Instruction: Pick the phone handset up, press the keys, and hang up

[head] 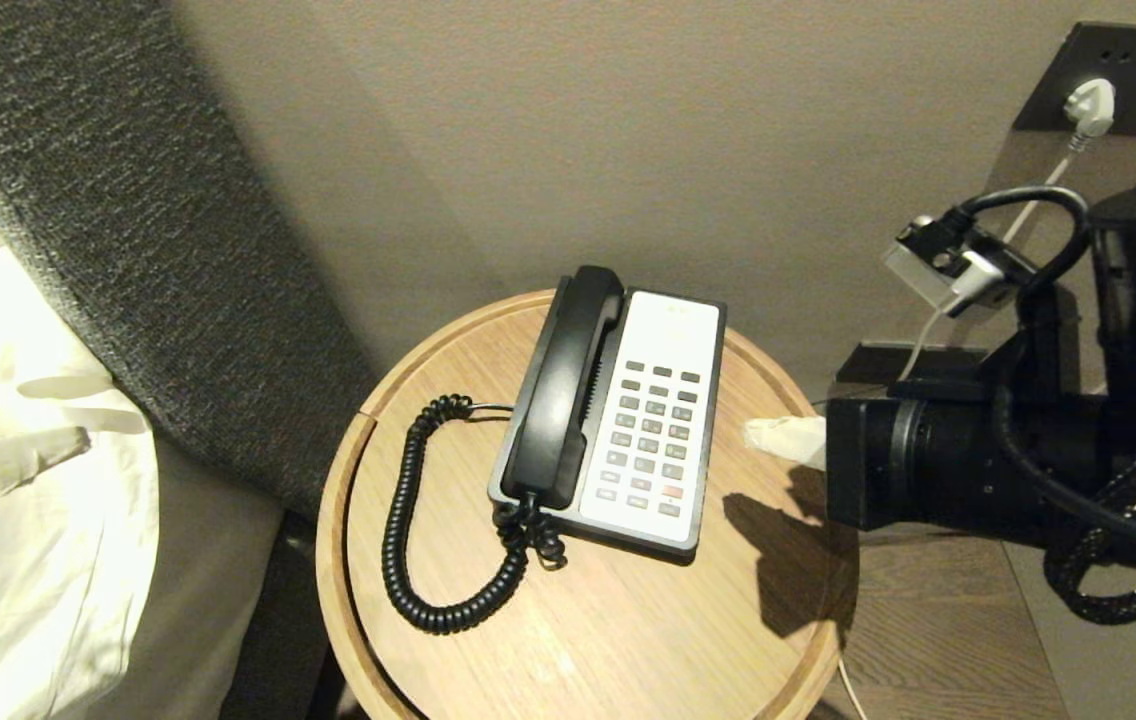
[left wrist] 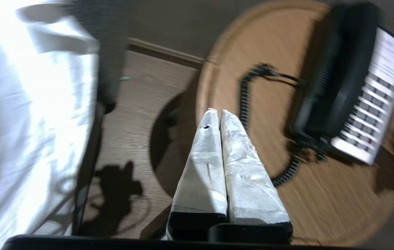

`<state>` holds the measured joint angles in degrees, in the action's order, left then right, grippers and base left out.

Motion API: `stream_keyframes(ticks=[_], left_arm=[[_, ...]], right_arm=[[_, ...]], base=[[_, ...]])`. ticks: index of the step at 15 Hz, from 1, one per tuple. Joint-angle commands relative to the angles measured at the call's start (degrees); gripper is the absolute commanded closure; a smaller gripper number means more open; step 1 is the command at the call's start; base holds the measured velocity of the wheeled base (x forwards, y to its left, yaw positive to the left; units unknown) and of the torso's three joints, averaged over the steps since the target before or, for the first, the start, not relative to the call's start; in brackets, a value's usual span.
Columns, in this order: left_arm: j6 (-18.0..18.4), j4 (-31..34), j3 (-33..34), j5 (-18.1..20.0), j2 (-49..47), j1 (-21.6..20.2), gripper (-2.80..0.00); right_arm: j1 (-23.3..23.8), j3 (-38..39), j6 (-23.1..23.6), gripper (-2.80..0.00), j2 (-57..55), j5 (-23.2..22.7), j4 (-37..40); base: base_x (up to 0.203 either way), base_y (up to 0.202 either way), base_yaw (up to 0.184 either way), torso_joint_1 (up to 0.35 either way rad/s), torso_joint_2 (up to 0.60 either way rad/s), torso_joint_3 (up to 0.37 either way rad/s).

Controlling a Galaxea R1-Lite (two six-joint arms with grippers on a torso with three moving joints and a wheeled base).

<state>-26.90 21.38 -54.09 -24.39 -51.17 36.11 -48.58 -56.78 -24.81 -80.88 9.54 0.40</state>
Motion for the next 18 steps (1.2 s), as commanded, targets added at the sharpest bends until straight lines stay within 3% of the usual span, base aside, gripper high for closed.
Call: stream_keyframes(ticks=[1, 5, 8, 11, 14, 16, 18], left_arm=[[-0.5, 0.26, 1.16, -0.18, 2.13, -4.9, 0.0], [-2.11, 1.53, 5.63, -0.3, 8.06, -20.23, 0.0], [-1.82, 1.43, 18.26, -0.22, 17.93, -24.9, 0.0], [-1.55, 2.75, 26.17, 1.06, 25.9, -33.77, 0.0], [-0.43, 2.5, 33.14, 4.95, 32.4, -34.89, 0.0], [5.92, 0.82, 38.68, 5.59, 38.4, -34.93, 0.0], [15.81, -5.47, 44.21, 8.42, 43.32, -35.37, 0.0]], right_arm=[[1.29, 0.15, -0.23, 0.0, 2.67, 0.04, 0.03], [3.43, 0.25, -0.24, 0.0, 3.8, -0.04, -0.14], [4.99, 0.18, -0.24, 0.0, 3.72, -0.04, -0.23], [6.48, 0.45, -0.24, 0.0, 4.2, -0.13, -0.23], [6.57, 0.62, -0.24, 0.0, 5.12, -0.13, -0.23], [6.65, 0.97, -0.24, 0.0, 5.53, -0.13, -0.31], [6.65, 1.06, -0.18, 0.0, 6.14, -0.22, -0.31]], base=[[0.0, 0.0, 0.0, 0.0, 0.0, 0.0], [0.0, 0.0, 0.0, 0.0, 0.0, 0.0], [0.0, 0.0, 0.0, 0.0, 0.0, 0.0], [0.0, 0.0, 0.0, 0.0, 0.0, 0.0], [0.0, 0.0, 0.0, 0.0, 0.0, 0.0], [0.0, 0.0, 0.0, 0.0, 0.0, 0.0], [0.0, 0.0, 0.0, 0.0, 0.0, 0.0]])
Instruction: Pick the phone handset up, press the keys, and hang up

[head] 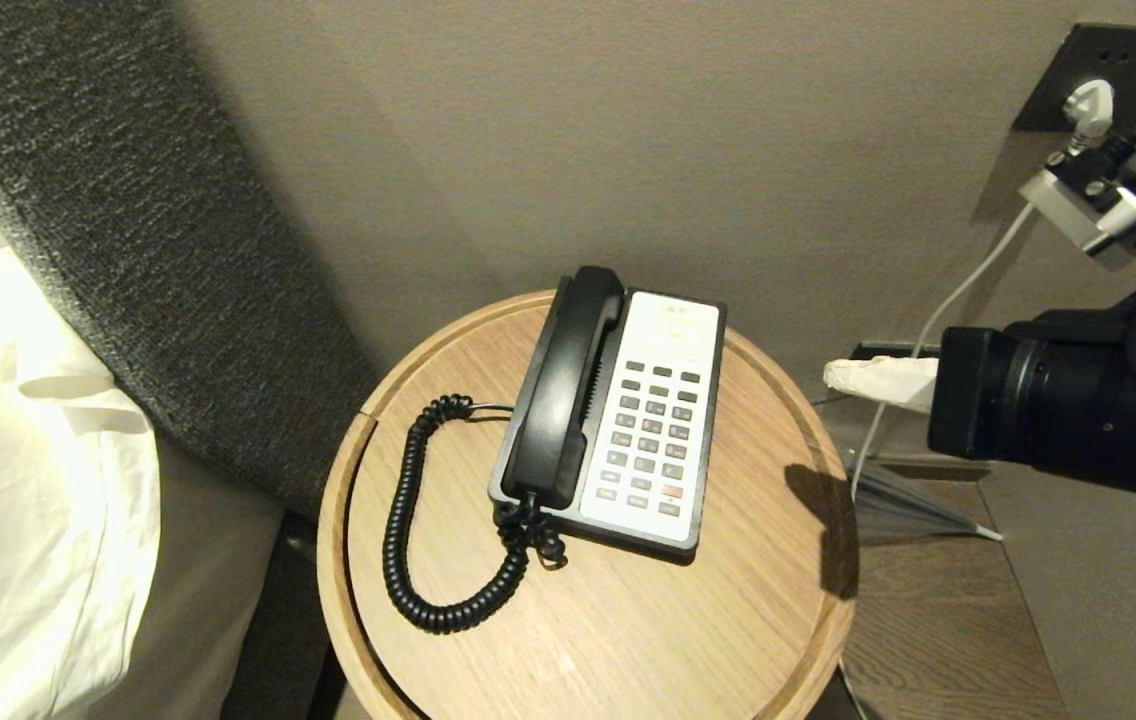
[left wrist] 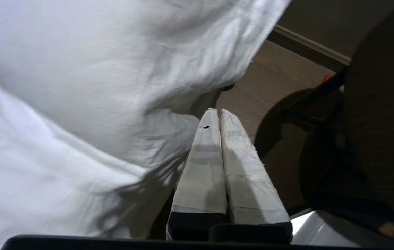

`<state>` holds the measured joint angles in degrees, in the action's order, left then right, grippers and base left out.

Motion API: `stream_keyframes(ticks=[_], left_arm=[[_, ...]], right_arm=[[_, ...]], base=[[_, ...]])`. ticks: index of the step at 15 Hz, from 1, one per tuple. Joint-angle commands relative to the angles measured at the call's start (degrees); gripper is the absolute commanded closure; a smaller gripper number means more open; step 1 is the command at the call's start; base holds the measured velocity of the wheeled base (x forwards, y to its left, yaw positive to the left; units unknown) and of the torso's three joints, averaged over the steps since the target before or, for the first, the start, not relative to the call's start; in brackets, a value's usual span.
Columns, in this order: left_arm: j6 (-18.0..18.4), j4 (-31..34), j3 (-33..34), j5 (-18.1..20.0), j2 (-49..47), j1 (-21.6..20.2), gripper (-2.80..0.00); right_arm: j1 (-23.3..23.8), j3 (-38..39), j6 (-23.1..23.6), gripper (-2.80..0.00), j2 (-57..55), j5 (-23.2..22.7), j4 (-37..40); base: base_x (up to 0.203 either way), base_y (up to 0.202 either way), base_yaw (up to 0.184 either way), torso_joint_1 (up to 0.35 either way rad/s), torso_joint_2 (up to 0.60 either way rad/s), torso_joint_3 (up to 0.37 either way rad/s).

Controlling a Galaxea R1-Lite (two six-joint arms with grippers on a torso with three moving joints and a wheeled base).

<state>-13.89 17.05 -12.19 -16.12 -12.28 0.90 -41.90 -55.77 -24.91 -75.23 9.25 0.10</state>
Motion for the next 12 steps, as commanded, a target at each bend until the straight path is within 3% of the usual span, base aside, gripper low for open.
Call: stream_keyframes(ticks=[1, 4, 5, 8, 10, 12], left_arm=[[4.4, -3.82, 4.86, 2.58, 6.59, -0.25, 0.0], [9.62, -9.15, 8.2, 12.54, 12.69, -0.35, 0.0], [11.72, -10.96, 8.86, 14.07, 12.31, -0.37, 0.0], [13.65, -12.44, 10.04, 14.78, 12.25, -0.37, 0.0], [18.75, -16.64, 12.2, 16.76, 12.19, -0.37, 0.0], [19.27, -16.68, 12.36, 17.78, 12.28, -0.37, 0.0]], right_arm=[[-0.02, 0.4, -0.08, 0.0, 0.98, -0.02, -0.01], [0.84, 1.76, -0.07, 0.0, 2.33, -0.53, -0.05], [1.09, 2.15, -0.06, 0.0, 2.61, -0.55, -0.1], [1.19, 2.25, -0.06, 0.0, 2.89, -0.48, -0.01], [1.12, 2.33, -0.06, 0.0, 2.89, -0.46, -0.01], [1.21, 2.25, -0.06, 0.0, 2.89, -0.55, -0.01]], base=[[0.0, 0.0, 0.0, 0.0, 0.0, 0.0], [0.0, 0.0, 0.0, 0.0, 0.0, 0.0], [0.0, 0.0, 0.0, 0.0, 0.0, 0.0], [0.0, 0.0, 0.0, 0.0, 0.0, 0.0], [0.0, 0.0, 0.0, 0.0, 0.0, 0.0], [0.0, 0.0, 0.0, 0.0, 0.0, 0.0]])
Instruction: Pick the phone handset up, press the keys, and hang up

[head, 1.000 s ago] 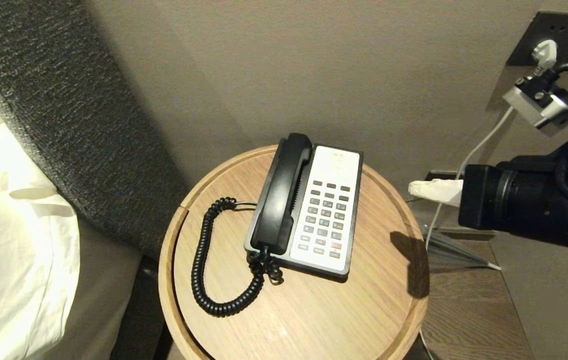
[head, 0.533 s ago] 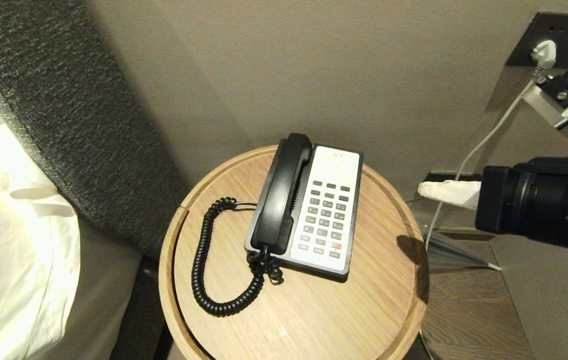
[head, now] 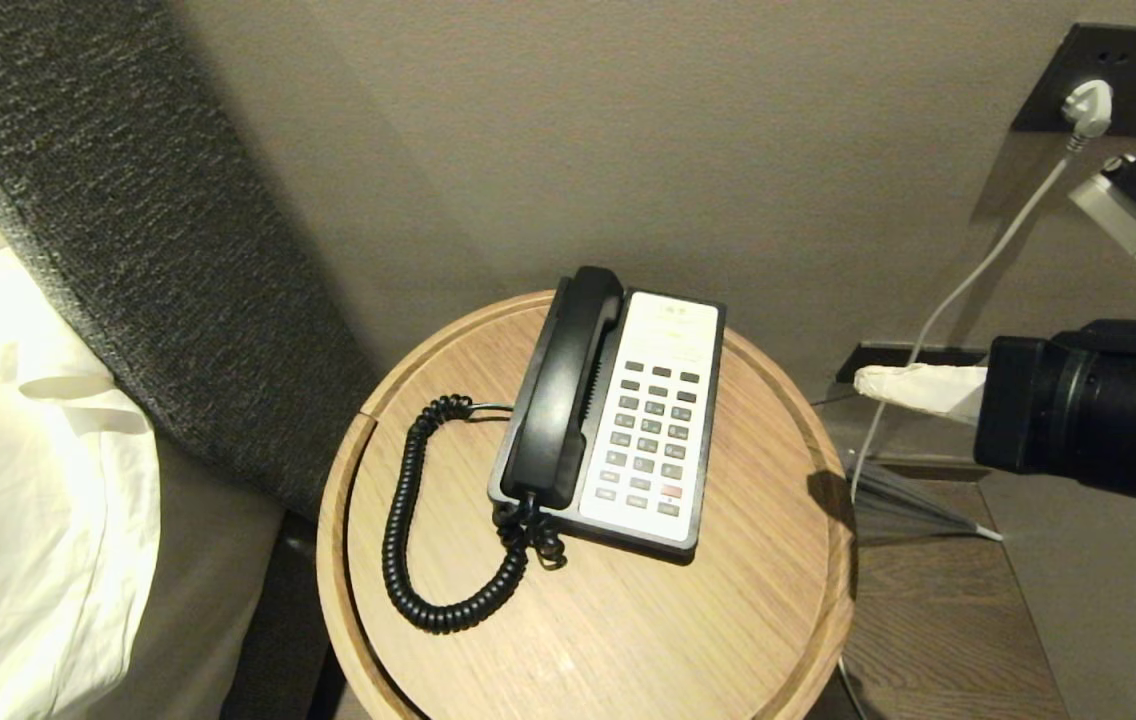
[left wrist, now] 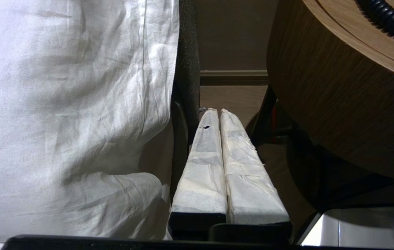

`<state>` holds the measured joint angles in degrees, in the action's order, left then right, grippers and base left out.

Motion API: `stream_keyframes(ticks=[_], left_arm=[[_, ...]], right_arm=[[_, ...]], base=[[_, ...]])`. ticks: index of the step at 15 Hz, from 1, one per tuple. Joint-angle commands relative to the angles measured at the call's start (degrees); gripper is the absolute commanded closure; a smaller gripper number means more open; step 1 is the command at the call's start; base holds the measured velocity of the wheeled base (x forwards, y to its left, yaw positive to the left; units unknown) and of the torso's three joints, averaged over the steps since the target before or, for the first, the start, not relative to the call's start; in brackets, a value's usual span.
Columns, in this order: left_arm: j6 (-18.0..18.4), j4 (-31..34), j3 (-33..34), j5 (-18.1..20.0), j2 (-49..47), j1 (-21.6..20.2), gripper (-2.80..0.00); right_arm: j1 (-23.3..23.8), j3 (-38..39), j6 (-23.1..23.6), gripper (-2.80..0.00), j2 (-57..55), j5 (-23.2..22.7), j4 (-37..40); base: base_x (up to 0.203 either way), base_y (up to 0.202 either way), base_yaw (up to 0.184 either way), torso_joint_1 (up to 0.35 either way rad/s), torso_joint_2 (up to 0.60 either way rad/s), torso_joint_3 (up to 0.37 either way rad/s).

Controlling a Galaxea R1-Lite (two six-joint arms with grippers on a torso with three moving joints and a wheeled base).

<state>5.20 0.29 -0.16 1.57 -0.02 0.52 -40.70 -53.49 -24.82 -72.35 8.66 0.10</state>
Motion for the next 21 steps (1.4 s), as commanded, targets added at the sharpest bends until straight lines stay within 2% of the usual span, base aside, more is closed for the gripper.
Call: stream_keyframes(ticks=[1, 5, 15, 21], left_arm=[[-0.19, -0.75, 0.65, 0.13, -0.02, 0.0, 0.0], [-1.45, -1.86, 1.15, -0.53, 0.02, 0.0, 0.0], [-0.98, -2.39, 1.3, -0.61, 0.02, 0.0, 0.0], [-0.98, -2.39, 1.3, -0.61, 0.02, 0.0, 0.0]], right_arm=[[0.01, -0.01, -0.14, 0.0, 0.02, 0.08, 0.02], [0.01, 0.85, -0.14, 0.0, 0.28, 0.4, 0.08], [1.35, 2.91, -0.03, 0.0, 2.58, 0.45, 0.4], [6.12, 5.04, -0.05, 0.0, 3.5, 0.19, 0.27]], base=[[0.0, 0.0, 0.0, 0.0, 0.0, 0.0], [0.0, 0.0, 0.0, 0.0, 0.0, 0.0], [0.0, 0.0, 0.0, 0.0, 0.0, 0.0], [0.0, 0.0, 0.0, 0.0, 0.0, 0.0]])
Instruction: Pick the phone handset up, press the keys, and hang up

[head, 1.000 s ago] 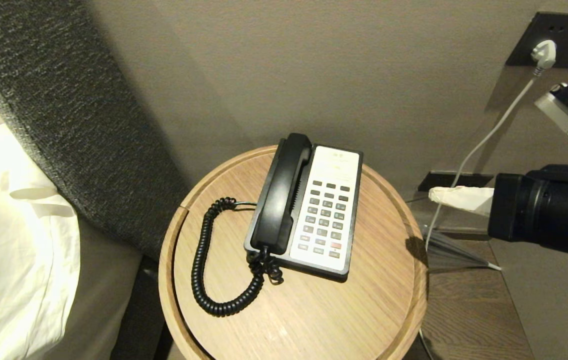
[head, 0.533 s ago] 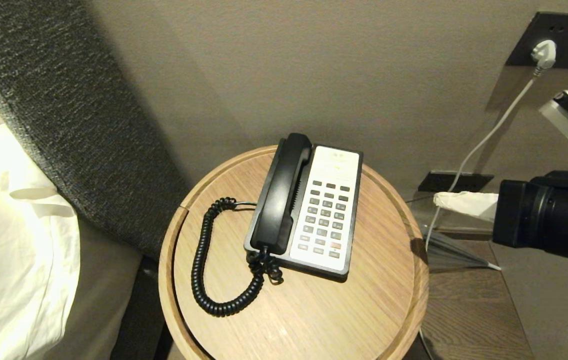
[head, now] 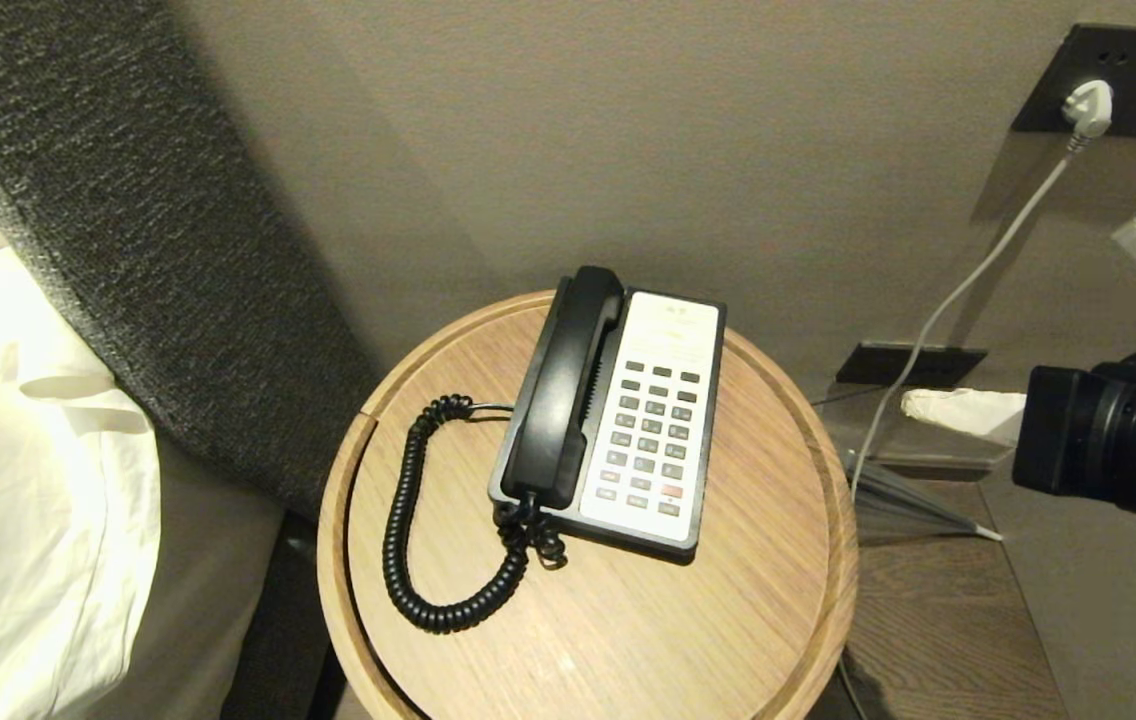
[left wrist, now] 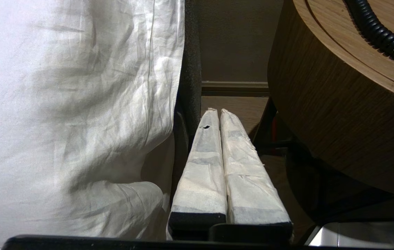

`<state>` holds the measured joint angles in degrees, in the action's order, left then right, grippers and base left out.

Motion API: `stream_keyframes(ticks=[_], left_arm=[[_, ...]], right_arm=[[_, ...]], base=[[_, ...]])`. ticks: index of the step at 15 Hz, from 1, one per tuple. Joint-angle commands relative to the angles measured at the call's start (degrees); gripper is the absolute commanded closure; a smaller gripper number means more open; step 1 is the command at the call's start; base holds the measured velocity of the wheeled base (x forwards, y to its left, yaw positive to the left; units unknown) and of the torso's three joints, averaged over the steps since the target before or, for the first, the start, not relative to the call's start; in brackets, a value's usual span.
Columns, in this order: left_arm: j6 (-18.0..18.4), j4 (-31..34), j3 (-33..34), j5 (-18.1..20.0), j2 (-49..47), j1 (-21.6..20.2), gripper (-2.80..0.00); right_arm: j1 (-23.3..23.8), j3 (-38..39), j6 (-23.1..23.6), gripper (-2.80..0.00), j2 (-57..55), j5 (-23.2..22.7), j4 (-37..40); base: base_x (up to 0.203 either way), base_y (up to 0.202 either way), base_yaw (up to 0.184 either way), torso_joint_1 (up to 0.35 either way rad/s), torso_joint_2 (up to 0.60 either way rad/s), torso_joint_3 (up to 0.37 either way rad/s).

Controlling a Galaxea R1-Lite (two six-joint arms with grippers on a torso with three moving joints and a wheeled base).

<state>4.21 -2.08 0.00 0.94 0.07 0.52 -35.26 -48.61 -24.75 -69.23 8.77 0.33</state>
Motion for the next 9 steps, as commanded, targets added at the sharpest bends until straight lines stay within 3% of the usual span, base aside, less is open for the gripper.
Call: stream_keyframes(ticks=[1, 4, 9], left_arm=[[0.01, -0.02, 1.14, 0.03, -0.07, 0.0, 0.0], [0.01, -0.02, 1.14, 0.08, -0.07, 0.0, 0.0], [0.01, -0.02, 1.14, 0.12, -0.07, 0.0, 0.0]], right_arm=[[1.79, 1.06, -0.07, 0.0, 0.98, 0.03, 0.02], [6.18, 6.12, 0.48, 0.0, 6.19, 0.12, -0.23], [18.23, 20.71, 0.56, 0.0, 24.52, 2.89, -0.14]], base=[[0.0, 0.0, 0.0, 0.0, 0.0, 0.0], [0.0, 0.0, 0.0, 0.0, 0.0, 0.0], [0.0, 0.0, 0.0, 0.0, 0.0, 0.0]])
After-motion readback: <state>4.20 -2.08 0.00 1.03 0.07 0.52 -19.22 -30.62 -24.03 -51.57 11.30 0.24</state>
